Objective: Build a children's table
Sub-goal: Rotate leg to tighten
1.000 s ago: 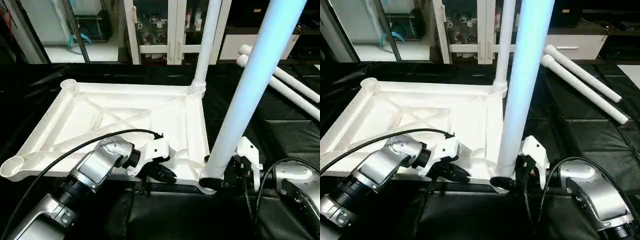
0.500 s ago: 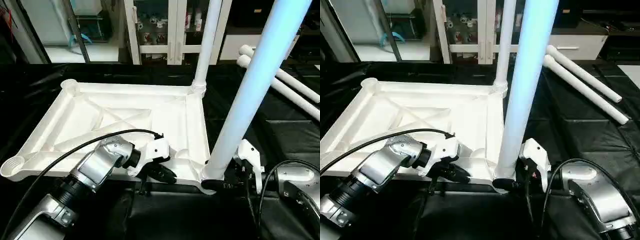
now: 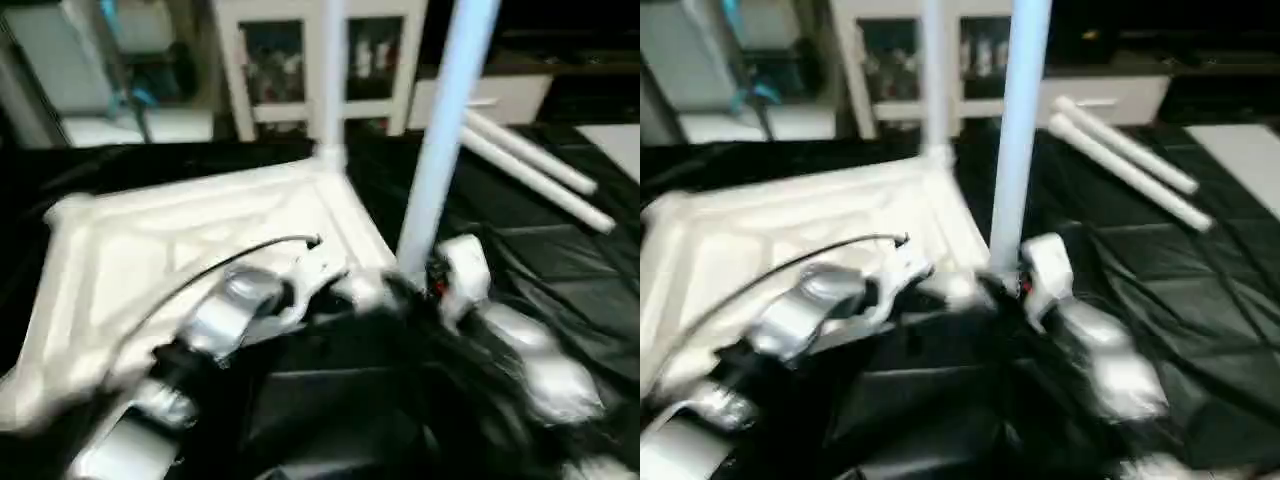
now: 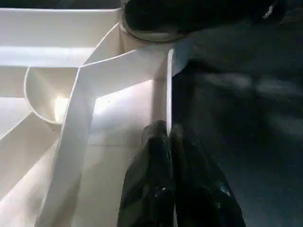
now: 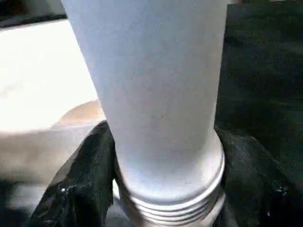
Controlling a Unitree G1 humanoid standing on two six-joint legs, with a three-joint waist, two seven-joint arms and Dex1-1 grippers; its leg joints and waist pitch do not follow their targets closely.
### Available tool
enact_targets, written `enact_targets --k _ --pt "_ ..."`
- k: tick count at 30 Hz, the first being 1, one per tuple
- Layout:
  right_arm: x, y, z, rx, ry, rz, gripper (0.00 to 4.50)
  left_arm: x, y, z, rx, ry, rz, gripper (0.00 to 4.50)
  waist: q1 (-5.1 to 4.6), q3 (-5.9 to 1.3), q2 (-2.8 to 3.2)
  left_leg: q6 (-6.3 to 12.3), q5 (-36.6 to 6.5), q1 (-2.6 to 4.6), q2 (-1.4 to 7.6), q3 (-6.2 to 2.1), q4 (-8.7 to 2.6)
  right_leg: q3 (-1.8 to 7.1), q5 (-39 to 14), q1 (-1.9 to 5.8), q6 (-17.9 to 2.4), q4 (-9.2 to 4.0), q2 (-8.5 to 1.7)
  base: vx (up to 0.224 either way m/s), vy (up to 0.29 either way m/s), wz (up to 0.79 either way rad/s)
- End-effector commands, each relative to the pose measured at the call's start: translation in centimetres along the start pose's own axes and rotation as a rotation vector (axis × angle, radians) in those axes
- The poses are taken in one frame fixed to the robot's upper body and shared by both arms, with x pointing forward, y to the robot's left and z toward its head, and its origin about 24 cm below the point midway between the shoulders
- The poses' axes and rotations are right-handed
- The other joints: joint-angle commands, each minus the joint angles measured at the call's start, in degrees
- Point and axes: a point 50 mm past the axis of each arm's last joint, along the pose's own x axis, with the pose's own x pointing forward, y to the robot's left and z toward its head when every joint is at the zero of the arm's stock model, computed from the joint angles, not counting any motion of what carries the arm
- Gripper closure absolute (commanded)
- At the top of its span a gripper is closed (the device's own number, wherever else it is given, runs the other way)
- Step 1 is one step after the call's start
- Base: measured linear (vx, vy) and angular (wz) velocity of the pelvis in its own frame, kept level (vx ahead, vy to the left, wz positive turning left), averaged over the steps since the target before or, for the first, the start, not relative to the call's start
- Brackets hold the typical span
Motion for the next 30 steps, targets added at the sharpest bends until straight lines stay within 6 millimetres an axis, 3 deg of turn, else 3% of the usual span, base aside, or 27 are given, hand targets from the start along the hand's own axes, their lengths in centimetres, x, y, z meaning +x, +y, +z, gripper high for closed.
enact_targets --k 1,2,3,5,6,7,8,9,10,11,12,13,15,19,22,24,25,27,28,30 --pt "0.6 0.0 -2.9 0.011 0.127 -0.121 1.77 1.4 -0.5 0.4 -0.029 0.004 0.062 4.50 -1.51 -1.97 -0.03 -2.53 -36.3 1.76 3.22 -3.47 -6.19 -0.84 -33.0 1.19 -3.2 -6.00 -1.80 -0.052 0.053 0.04" --pt "1.1 0.3 -2.8 0.031 0.128 -0.155 1.77 1.7 -0.4 0.6 -0.032 0.000 0.103 4.50 -1.71 -1.72 0.40 -2.55 -38.0 1.92 3.22 -3.41 -6.39 -1.01 -32.1 0.95 -3.8 -5.98 -1.93 -0.052 0.053 0.04" --pt "1.9 0.8 -2.6 0.050 0.126 -0.191 1.77 2.2 -0.3 1.0 -0.025 -0.008 0.155 4.50 -2.59 -1.42 0.40 -2.93 -41.6 2.09 3.40 -3.72 -6.91 -2.62 -31.0 1.51 -3.1 -6.35 -1.47 0.000 0.000 0.00" --pt "3.1 1.8 -2.0 0.060 0.118 -0.241 1.77 2.8 -0.4 1.5 -0.014 -0.013 0.202 4.50 -1.83 -0.72 1.28 -4.16 -48.4 -0.58 5.50 -3.16 -11.69 -2.59 -22.7 4.62 -4.0 0.04 0.01 -0.084 0.006 0.12" --pt "3.2 1.9 -1.9 0.060 0.117 -0.242 1.78 2.8 -0.4 1.5 -0.014 -0.013 0.204 4.50 2.65 -0.94 1.03 -3.66 -50.2 -3.79 6.99 -0.47 -15.30 -0.78 -11.5 7.17 -3.6 8.84 0.79 -0.082 -0.058 0.29" --pt "3.5 2.1 -1.7 0.057 0.114 -0.247 1.78 2.9 -0.4 1.6 -0.013 -0.013 0.212 4.50 2.23 -2.84 -1.86 -2.17 -37.8 2.88 4.04 1.14 -9.84 3.29 -20.9 1.61 -1.9 3.70 -0.89 0.058 -0.134 0.19" --pt "3.9 2.5 -1.4 0.045 0.100 -0.253 1.78 3.1 -0.3 1.6 -0.004 0.000 0.225 4.50 1.60 -2.92 -4.44 -2.40 -29.5 4.79 1.49 0.17 -3.37 3.78 -38.7 -2.29 -0.7 -2.50 -3.26 0.058 -0.134 0.19" --pt "3.9 2.5 -1.4 0.045 0.100 -0.253 1.78 3.1 -0.3 1.6 -0.004 0.000 0.225 4.50 2.54 -2.79 -4.25 1.19 -11.4 1.13 0.89 -1.55 1.73 6.70 -54.8 -0.23 -1.4 -6.24 -8.78 0.132 -0.087 -0.28" --pt "4.2 2.8 -1.1 0.043 0.081 -0.233 1.78 3.0 -0.1 1.4 -0.005 0.011 0.231 4.50 3.92 -3.48 -2.30 2.08 -1.2 -3.71 2.15 -3.73 -1.79 5.69 -38.9 4.12 -4.0 -2.62 -7.66 0.078 -0.004 -0.30" --pt "4.3 3.0 -0.9 0.033 0.069 -0.219 1.78 2.9 0.0 1.2 -0.003 0.018 0.235 4.50 4.20 -3.80 -2.27 2.37 1.1 -3.24 2.43 -3.46 -3.37 4.02 -28.6 3.26 -5.3 -1.42 -4.86 0.078 -0.004 -0.30" --pt "4.4 3.4 -0.4 0.036 0.020 -0.150 1.78 2.7 0.3 0.7 -0.007 0.031 0.240 4.50 3.51 -3.95 -2.01 3.84 0.2 -1.85 2.89 -3.12 -3.70 3.10 -13.1 1.64 -9.2 0.20 -2.29 0.000 0.000 0.00" --pt "4.5 3.5 -0.2 0.044 0.002 -0.132 1.78 2.6 0.4 0.6 -0.009 0.034 0.244 4.50 3.32 -3.97 -1.54 5.06 -2.7 -2.08 2.68 -2.74 -3.68 3.08 -6.6 2.29 -12.9 0.50 -2.41 0.000 0.000 0.00" --pt "4.5 3.6 0.0 0.042 -0.013 -0.118 1.22 2.6 0.5 0.4 -0.010 0.037 0.247 4.50 3.27 -4.14 -0.63 5.89 -5.7 -1.76 3.05 -2.54 -4.03 2.81 -5.1 2.51 -15.1 0.08 -2.69 0.000 0.000 0.00" --pt "3.8 3.2 0.9 0.037 -0.104 -0.052 0.89 2.1 1.1 -0.2 -0.008 0.051 0.243 4.50 2.66 -3.98 -0.78 5.05 -10.2 -1.99 3.35 -2.65 -4.84 2.59 -7.7 2.97 -14.3 -0.58 -2.69 0.000 0.000 0.00" --pt "2.4 2.5 1.5 0.021 -0.165 0.032 0.65 1.6 1.2 -0.5 0.007 0.056 0.190 4.50 2.39 -3.87 -0.91 4.28 -12.4 -1.70 3.51 -2.61 -5.19 2.73 -9.8 2.70 -13.7 -1.13 -2.57 0.000 0.000 0.00" --pt "1.9 2.3 1.6 0.017 -0.176 0.057 0.48 1.4 1.2 -0.6 0.005 0.060 0.171 4.50 2.64 -4.04 -0.85 4.66 -10.7 -1.64 3.67 -2.52 -5.25 2.82 -7.6 2.91 -13.8 -1.21 -2.73 0.000 0.000 0.00" --pt "1.2 2.0 1.8 0.013 -0.186 0.092 0.39 1.2 1.1 -0.7 0.016 0.064 0.144 4.50 2.66 -3.93 -0.82 5.14 -9.8 -1.68 3.62 -2.42 -5.27 2.86 -6.7 2.63 -14.3 -1.20 -2.71 0.000 0.000 0.00" --pt "-0.5 1.4 1.9 -0.031 -0.192 0.169 0.14 0.7 0.9 -1.3 0.027 0.084 0.067 4.50 3.32 -3.82 -1.18 6.12 -8.7 -1.59 3.69 -2.23 -5.13 3.07 -6.1 2.78 -13.8 -1.32 -2.78 0.000 0.000 0.00" --pt "-1.7 0.9 1.9 -0.052 -0.181 0.222 0.14 0.3 0.6 -1.6 0.057 0.090 0.008 4.50 3.58 -3.79 -0.83 6.77 -8.3 -1.53 3.80 -2.19 -5.25 3.08 -6.0 2.85 -13.4 -1.43 -2.67 0.000 0.000 0.00" --pt "-2.7 0.6 1.8 -0.073 -0.167 0.266 0.06 0.0 0.4 -1.9 0.081 0.097 -0.041 4.50 3.90 -3.92 -0.89 7.12 -7.2 -1.54 3.93 -2.11 -5.19 3.20 -4.9 2.72 -13.8 -1.17 -2.82 0.000 0.000 0.00"
